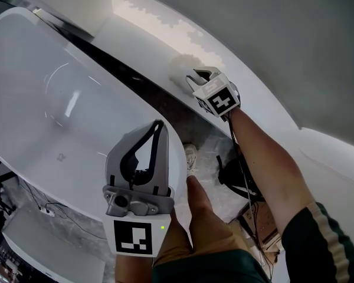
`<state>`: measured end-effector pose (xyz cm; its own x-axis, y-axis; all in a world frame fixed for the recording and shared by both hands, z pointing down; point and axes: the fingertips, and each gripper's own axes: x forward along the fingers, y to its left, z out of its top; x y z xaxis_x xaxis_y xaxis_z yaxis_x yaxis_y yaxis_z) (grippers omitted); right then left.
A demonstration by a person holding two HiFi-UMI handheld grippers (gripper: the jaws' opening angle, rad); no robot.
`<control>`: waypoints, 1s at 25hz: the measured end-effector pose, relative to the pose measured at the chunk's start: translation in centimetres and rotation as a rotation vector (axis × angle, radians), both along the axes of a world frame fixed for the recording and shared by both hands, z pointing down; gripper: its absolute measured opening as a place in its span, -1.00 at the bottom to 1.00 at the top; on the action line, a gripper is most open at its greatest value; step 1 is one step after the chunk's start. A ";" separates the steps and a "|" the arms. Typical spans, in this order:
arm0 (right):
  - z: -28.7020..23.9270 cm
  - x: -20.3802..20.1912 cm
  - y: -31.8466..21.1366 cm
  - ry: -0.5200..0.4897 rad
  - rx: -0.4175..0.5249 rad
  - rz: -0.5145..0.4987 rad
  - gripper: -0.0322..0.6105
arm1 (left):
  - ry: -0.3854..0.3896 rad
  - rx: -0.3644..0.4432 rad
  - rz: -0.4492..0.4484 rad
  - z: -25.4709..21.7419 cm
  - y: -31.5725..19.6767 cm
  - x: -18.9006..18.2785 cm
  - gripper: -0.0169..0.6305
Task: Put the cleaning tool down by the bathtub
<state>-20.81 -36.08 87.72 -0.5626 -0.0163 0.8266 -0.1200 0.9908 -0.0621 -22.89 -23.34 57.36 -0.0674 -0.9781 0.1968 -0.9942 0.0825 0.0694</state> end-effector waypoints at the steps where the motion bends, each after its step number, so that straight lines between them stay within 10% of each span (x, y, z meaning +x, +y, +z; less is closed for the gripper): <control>1: 0.2 -0.1 -0.1 0.009 0.001 -0.004 -0.59 | -0.003 0.005 -0.004 -0.1 0.1 0.0 -0.92; 25: 1.4 -0.6 -0.1 0.060 0.059 0.007 -0.40 | 0.045 0.008 0.008 0.2 0.5 0.1 -0.92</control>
<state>-21.37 -36.16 89.16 -0.5115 -0.0698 0.8565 -0.1285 0.9917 0.0041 -22.77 -22.86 57.53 -0.0508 -0.9802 0.1914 -0.9906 0.0737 0.1149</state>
